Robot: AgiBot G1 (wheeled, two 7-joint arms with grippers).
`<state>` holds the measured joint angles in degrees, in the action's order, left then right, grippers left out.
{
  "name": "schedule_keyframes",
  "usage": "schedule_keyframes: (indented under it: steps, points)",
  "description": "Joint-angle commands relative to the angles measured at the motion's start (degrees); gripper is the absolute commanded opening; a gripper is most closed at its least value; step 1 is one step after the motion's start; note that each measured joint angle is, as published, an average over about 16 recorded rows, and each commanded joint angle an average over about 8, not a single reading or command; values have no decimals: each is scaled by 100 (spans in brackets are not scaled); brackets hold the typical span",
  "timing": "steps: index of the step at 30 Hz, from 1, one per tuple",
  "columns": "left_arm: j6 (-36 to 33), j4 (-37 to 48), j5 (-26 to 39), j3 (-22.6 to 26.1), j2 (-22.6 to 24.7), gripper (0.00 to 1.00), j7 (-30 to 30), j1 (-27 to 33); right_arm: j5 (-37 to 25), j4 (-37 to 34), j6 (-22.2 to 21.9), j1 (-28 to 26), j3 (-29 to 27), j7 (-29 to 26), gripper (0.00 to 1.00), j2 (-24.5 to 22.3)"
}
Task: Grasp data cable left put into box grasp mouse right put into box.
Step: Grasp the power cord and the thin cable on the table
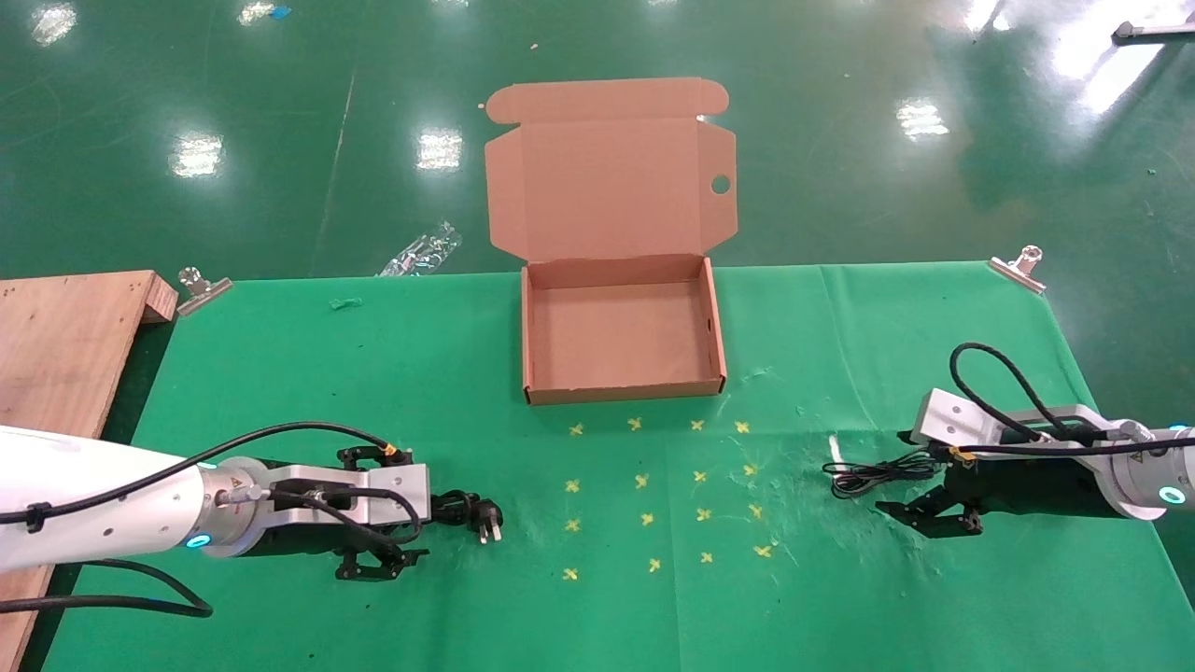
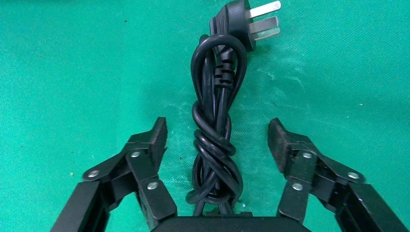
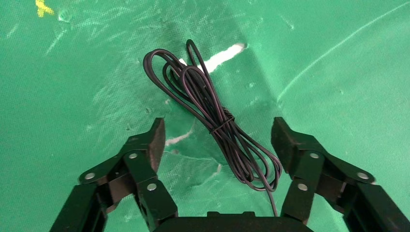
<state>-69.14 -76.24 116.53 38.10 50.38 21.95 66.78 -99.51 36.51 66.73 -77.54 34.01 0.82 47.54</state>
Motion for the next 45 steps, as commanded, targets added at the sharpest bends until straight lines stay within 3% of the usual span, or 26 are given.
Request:
schedule_keyframes:
  steps: [1, 22, 23, 24, 30, 31, 45]
  points:
    - [0, 0, -1, 0, 0, 0, 0, 0, 2, 15, 1, 6, -1, -5, 0, -6]
    - [1, -1, -4, -2, 0, 0, 0, 0, 11, 69, 1, 26, -7, -22, 0, -24]
    - [1, -1, -4, -2, 0, 0, 0, 0, 11, 70, 1, 26, -7, -23, 4, -25]
    - [1, -1, -4, -2, 0, 0, 0, 0, 11, 65, 1, 25, -7, -19, 14, -23]
    - [2, 28, -9, -1, 9, 0, -16, 9, 36, 41, 8, 23, -29, -54, 89, -64]
    - [3, 37, -11, 0, 11, 0, -23, 11, 57, 28, 11, 18, -46, -73, 98, -84]
    - [4, 78, -30, -1, 19, 0, -61, 24, 454, -286, -187, -169, -398, -421, 100, -277]
